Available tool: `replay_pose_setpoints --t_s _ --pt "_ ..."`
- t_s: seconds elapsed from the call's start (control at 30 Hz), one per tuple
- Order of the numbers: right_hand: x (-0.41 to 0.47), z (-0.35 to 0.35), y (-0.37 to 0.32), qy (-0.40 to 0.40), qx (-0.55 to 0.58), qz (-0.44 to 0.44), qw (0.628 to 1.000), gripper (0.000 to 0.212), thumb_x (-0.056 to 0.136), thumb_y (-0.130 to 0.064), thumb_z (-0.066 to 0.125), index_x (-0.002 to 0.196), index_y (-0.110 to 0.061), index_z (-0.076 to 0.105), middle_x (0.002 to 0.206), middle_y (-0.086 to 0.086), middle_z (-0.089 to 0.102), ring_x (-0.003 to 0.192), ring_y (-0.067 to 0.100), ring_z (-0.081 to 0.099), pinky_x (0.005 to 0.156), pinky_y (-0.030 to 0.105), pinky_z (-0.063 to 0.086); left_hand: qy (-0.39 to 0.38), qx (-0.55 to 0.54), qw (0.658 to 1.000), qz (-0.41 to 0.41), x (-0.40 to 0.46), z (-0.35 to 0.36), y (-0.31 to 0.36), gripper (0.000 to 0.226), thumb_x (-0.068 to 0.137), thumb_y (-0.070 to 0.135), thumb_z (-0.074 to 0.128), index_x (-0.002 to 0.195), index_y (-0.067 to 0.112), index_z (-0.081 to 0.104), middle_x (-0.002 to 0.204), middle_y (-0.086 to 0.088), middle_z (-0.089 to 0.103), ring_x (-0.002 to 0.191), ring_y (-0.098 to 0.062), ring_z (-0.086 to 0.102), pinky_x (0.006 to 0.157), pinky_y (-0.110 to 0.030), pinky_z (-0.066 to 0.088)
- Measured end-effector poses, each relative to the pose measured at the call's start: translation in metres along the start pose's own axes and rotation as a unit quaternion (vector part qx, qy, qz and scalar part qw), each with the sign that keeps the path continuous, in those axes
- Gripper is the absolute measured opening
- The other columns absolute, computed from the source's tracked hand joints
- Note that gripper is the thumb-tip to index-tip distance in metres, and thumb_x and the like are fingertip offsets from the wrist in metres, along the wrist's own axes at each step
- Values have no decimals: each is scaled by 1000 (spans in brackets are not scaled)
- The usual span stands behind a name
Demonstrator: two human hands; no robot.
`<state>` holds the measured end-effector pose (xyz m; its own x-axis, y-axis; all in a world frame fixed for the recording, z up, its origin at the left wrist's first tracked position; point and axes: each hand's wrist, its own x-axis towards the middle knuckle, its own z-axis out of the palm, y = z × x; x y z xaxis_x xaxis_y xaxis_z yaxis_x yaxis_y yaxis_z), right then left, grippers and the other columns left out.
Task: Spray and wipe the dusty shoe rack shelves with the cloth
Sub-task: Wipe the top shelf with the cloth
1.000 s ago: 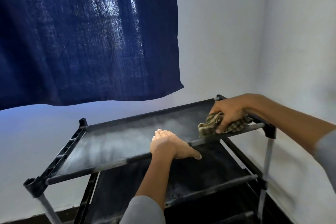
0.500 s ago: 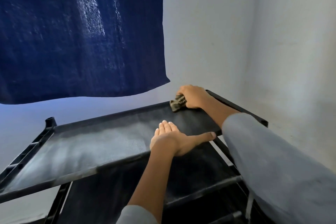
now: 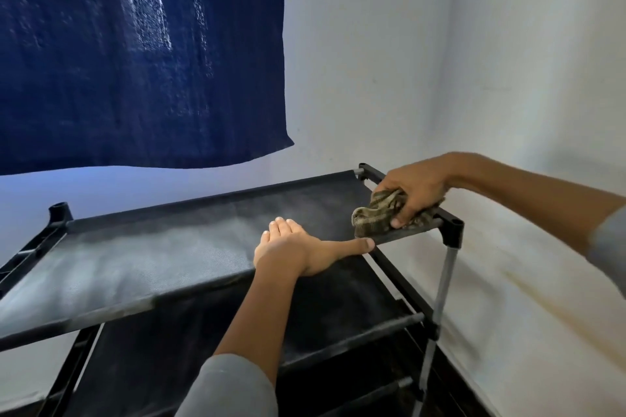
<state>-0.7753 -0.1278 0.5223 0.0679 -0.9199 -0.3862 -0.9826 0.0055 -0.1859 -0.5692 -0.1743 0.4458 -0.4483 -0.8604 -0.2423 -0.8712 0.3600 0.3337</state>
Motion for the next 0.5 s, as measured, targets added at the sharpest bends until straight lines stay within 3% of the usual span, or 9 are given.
replay_pose_setpoints --t_s 0.13,0.3,0.5 --pt "33 18 4 137 -41 -16 990 28 79 -20 73 95 -35 56 86 -18 57 86 8 55 78 25 41 -16 -2 1000 5 -1 -1 0 161 31 103 32 155 7 -4 164 -9 -10 151 -23 -7 122 -41 4" --pt "92 14 11 247 -74 45 965 40 76 0 61 108 -24 60 103 -2 59 95 22 59 71 29 42 -29 7 1000 7 2 0 1 159 33 102 29 154 6 -9 163 -9 -14 150 -22 -13 120 -40 -1" --pt "143 -2 23 378 -97 75 917 33 79 -6 58 108 -21 58 115 1 58 102 28 58 79 35 45 -26 20 999 8 11 3 -1 158 34 103 28 154 7 -10 163 -9 -15 150 -22 -14 120 -42 0"
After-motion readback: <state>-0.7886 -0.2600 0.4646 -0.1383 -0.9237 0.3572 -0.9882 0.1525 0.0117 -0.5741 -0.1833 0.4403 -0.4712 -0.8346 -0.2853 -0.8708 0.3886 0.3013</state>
